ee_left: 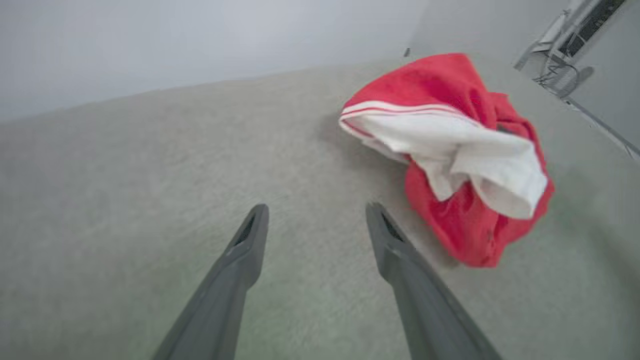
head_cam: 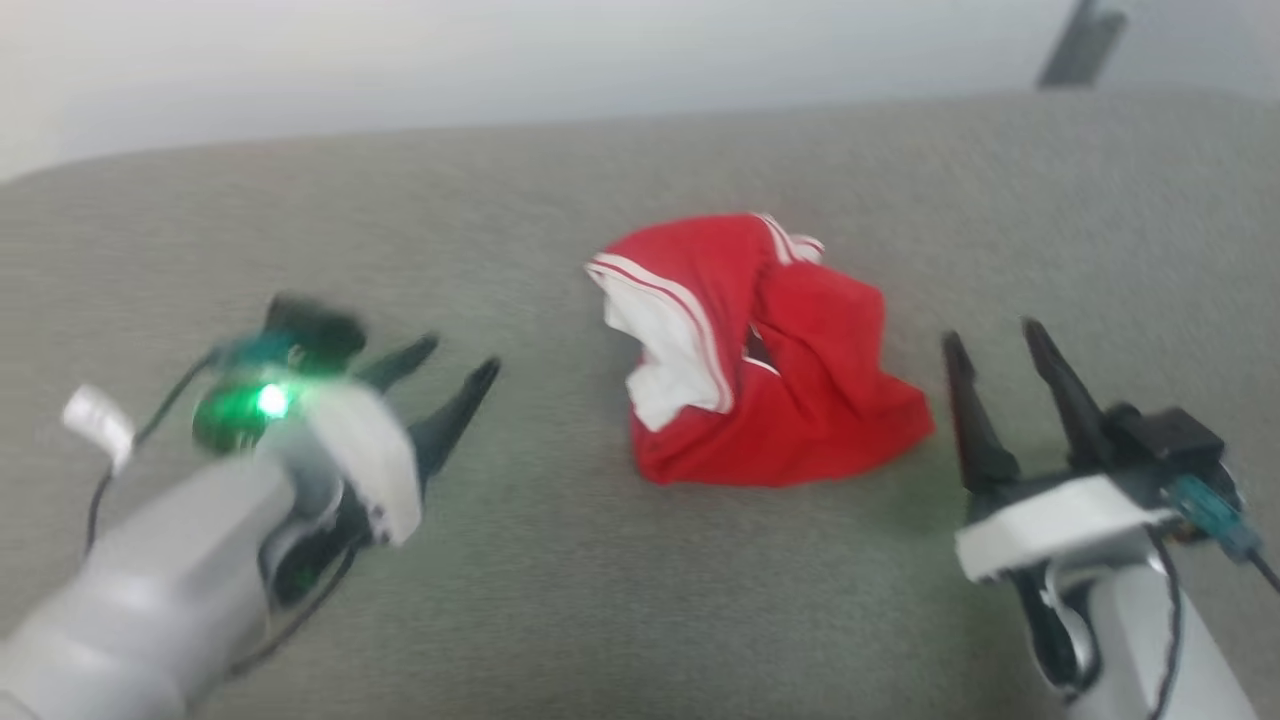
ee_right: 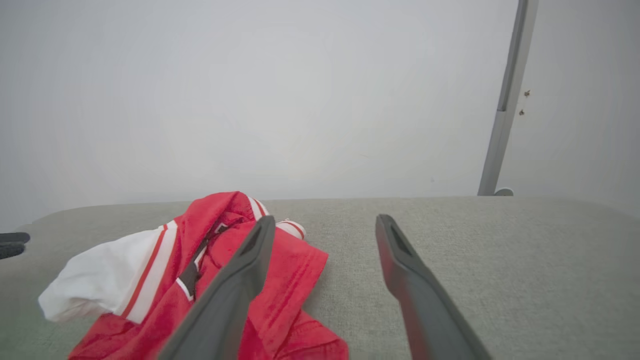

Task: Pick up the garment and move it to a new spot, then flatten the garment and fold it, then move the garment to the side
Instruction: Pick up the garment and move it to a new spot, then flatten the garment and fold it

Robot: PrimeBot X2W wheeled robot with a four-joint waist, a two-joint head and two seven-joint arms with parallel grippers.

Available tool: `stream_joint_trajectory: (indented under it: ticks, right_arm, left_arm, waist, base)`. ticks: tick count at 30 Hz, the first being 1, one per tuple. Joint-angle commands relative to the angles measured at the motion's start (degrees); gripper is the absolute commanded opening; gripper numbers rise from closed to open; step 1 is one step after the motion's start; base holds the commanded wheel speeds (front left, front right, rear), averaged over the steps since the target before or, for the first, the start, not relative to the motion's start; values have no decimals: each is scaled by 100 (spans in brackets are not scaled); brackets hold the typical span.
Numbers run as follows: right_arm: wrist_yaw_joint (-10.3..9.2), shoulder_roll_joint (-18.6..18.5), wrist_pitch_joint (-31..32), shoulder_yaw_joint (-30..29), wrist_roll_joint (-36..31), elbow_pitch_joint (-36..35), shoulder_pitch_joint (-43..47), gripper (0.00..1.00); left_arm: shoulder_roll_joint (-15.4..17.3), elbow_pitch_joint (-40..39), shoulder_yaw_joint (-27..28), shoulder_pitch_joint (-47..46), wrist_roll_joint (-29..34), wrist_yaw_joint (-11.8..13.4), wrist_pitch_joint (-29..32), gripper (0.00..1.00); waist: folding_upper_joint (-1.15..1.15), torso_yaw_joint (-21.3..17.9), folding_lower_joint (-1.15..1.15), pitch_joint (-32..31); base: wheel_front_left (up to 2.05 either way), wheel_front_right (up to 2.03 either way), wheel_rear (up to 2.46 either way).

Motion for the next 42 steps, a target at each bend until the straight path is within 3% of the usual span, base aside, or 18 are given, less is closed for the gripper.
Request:
stream_joint_trajectory:
  ticks: [1, 5, 8, 17, 25, 31, 42]
  right_arm:
    - [-2, -77, -7, -171, -50, 19, 200, 100]
    - [-2, -127, -7, -397, -74, 53, 432, 100]
    - [-2, -189, -7, -629, -95, 38, 664, 100]
    - [-2, -225, -7, -949, -143, -31, 1286, 100]
    - [-2, -227, -7, -1073, -137, -135, 1373, 100]
    - [-2, -187, -7, -1106, -129, -409, 1350, 100]
    - [-2, -101, -7, -1086, -204, -438, 1364, 100]
  left_arm:
    - [-166, 245, 106, 410, -109, 11, -199, 100]
    - [-295, 612, 461, 956, -137, 42, -324, 100]
    - [-479, 635, 1474, 1526, 205, 80, -328, 100]
    - [-841, -131, 4122, 3623, 2300, 193, -333, 100]
    - [-1180, -1501, 5939, 4884, 4217, 428, -333, 100]
    - [-1599, -2262, 6731, 5441, 5216, 366, -334, 100]
    - [-2055, -2218, 7235, 5567, 5717, 61, -334, 100]
  waist:
    - [0, 410, 0, -402]
    - [0, 569, 0, -568]
    - [0, 744, 0, -697]
    - [0, 976, 0, -1111]
    - [0, 845, 0, -1190]
    - [0, 738, 0, -1199]
    - [0, 665, 0, -1136]
  base:
    - [0, 0, 0]
    - [0, 0, 0]
    - [0, 0, 0]
    - [0, 0, 0]
    - [0, 0, 0]
    - [0, 0, 0]
    - [0, 0, 0]
